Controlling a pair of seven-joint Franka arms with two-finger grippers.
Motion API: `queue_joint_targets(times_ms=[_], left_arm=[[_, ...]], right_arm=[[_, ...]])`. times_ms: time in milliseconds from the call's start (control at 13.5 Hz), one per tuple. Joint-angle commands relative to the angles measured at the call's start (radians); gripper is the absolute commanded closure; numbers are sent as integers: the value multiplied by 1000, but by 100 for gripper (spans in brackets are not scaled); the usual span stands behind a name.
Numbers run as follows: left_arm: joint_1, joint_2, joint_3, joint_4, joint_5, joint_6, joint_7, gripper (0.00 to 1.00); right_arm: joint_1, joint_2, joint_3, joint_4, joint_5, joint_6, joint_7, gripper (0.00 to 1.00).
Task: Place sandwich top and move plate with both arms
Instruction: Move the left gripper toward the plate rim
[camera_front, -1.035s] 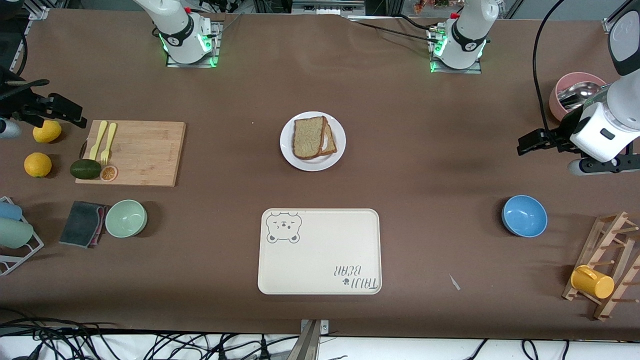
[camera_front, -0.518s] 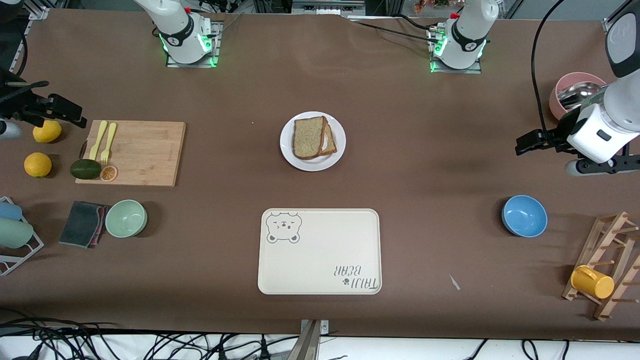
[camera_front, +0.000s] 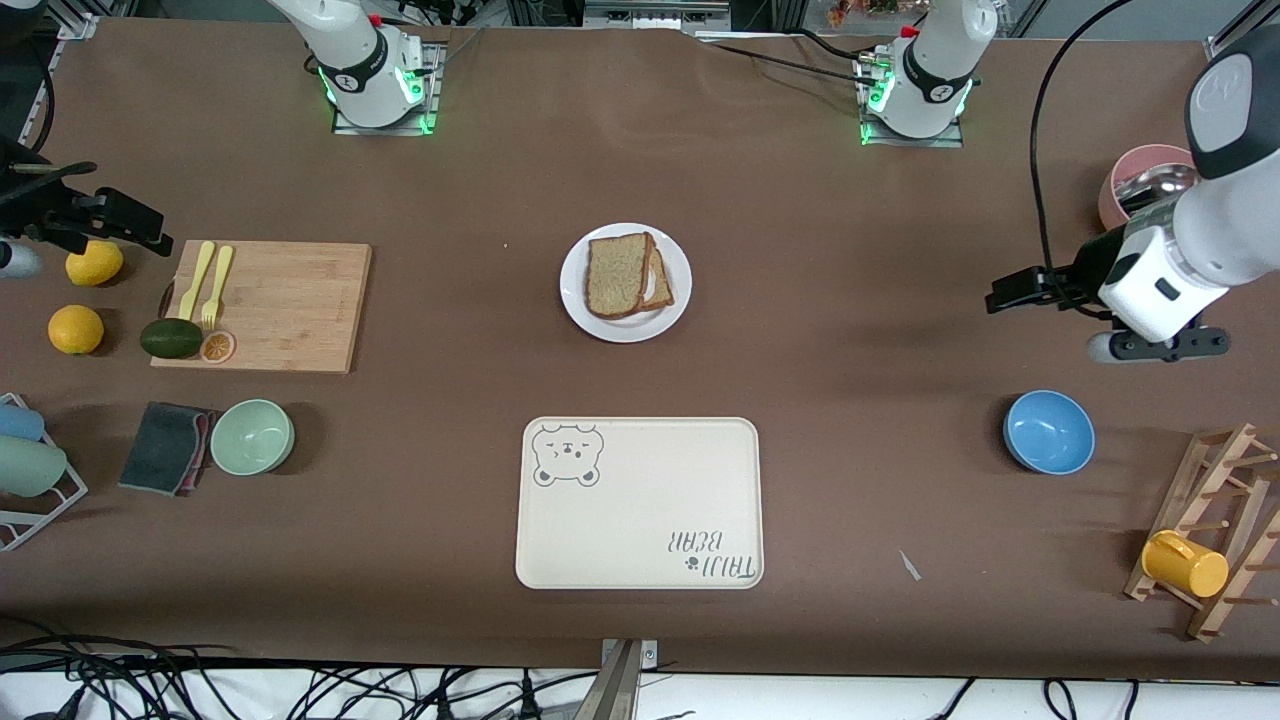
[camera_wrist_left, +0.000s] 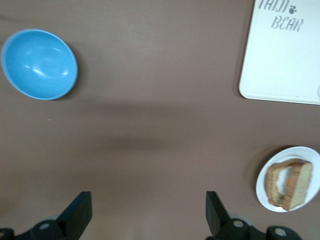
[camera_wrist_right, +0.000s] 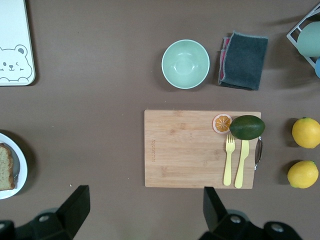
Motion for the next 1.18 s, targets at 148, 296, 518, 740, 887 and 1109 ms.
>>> queue_joint_targets(times_ms=[148, 296, 518, 740, 887, 1109], left_arm=[[14, 72, 1, -5, -217, 2, 28, 0], [13, 95, 1, -32, -295, 5, 61, 0], [13, 116, -1, -98, -378, 46, 101, 0], [13, 109, -1, -205, -508, 119, 204, 0], [7, 101, -7, -279, -589, 190, 265, 0], [-1, 102, -25, -382, -726, 284, 431, 0]], right_arm=[[-18, -25, 15, -24, 0, -23, -15, 0], [-18, -22, 14, -24, 0, -22, -15, 0], [-18, -19, 14, -24, 2, -23, -15, 0], [-18, -16, 11, -24, 6, -32, -15, 0], [-18, -14, 5, -25, 18, -32, -15, 0], [-18, -14, 2, -24, 20, -34, -15, 0]])
